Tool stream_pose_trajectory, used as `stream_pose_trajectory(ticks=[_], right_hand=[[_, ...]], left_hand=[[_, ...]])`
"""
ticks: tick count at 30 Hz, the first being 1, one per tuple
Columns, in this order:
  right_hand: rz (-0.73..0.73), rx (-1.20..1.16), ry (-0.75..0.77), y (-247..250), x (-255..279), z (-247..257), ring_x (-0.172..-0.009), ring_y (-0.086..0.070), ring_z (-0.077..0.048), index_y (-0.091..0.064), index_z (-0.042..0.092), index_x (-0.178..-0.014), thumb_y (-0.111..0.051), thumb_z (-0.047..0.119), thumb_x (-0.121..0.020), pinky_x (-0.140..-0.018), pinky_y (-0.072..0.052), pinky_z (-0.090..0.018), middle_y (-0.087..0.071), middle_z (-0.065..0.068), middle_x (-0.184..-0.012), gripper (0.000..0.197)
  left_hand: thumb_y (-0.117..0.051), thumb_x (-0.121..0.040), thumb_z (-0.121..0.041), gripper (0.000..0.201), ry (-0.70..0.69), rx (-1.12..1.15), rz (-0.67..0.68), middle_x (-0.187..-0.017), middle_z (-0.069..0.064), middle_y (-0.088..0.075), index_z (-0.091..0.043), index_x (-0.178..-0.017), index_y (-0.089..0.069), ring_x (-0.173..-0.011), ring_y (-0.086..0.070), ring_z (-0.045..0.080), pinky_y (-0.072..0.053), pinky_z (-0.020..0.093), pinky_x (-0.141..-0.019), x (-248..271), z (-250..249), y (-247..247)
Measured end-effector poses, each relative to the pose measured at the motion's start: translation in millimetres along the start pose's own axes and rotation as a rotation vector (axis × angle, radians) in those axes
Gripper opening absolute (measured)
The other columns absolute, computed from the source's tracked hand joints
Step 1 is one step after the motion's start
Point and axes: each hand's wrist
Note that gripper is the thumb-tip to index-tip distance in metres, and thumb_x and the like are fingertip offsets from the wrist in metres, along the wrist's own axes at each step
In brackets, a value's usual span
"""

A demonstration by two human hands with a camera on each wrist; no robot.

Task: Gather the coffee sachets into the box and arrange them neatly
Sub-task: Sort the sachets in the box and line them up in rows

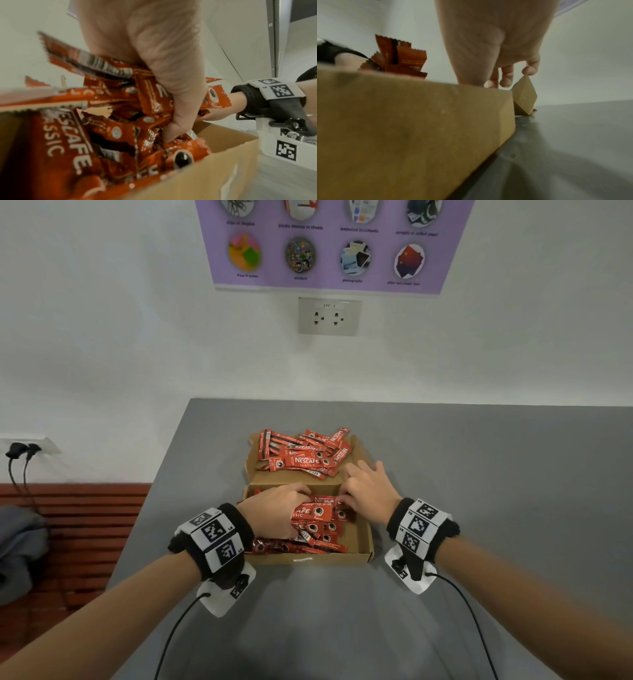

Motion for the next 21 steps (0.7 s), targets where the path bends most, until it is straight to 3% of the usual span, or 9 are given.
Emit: stream_pose_trajectory(ticks=[5,11,17,21], right_hand=[[-0.061,-0.068,-0.069,-3.4,1.8,-1.6,-0.101,-0.048,-0.017,-0.067,0.019,-0.095,-0.054,0.036,-0.092,-0.084,-0.03,-0.036,-0.057,0.003,-0.104,0.022],[-0.072,-0.085,-0.088,-4.7,0.7,-0.8,-0.099,-0.049,-0.017,-0.066,0.019,-0.09,-0.056,0.033,-0.09,-0.083,-0.031,-0.035,-0.057,0.005,-0.1,0.016],[0.034,-0.018,0.129,0.4,5.4,8.8,-0.106,-0.044,-0.018,-0.064,0.02,-0.109,-0.054,0.036,-0.091,-0.088,-0.031,-0.037,-0.055,0.0,-0.109,0.026],[0.055,0.069,0.151,-4.0,0.7,15.2,-0.107,-0.044,-0.021,-0.064,0.017,-0.11,-0.057,0.029,-0.089,-0.086,-0.031,-0.039,-0.056,-0.002,-0.111,0.025]], left_hand=[[-0.068,-0.081,-0.04,0.056,-0.015,-0.009,-0.016,-0.141,-0.003,-0.036,-0.015,-0.128,-0.051,-0.119,-0.049,0.015,-0.035,0.03,-0.108,1.0,0.5,-5.5],[-0.069,-0.079,-0.037,0.059,-0.017,0.002,-0.03,-0.133,-0.003,-0.047,-0.015,-0.13,-0.048,-0.118,-0.049,0.014,-0.038,0.03,-0.106,1.0,0.8,-6.5],[-0.068,-0.08,-0.036,0.053,-0.031,0.016,-0.016,-0.127,0.0,-0.053,-0.015,-0.126,-0.05,-0.113,-0.053,0.015,-0.041,0.028,-0.102,1.7,-0.9,-5.1],[-0.069,-0.08,-0.038,0.05,-0.057,0.017,-0.014,-0.119,0.001,-0.059,-0.015,-0.121,-0.053,-0.106,-0.057,0.015,-0.046,0.032,-0.097,3.6,0.5,-5.7]])
Point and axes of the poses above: each hand's wrist, its own x-axis away from the middle knuckle, its own y-axis out of the back of the hand, z = x × y
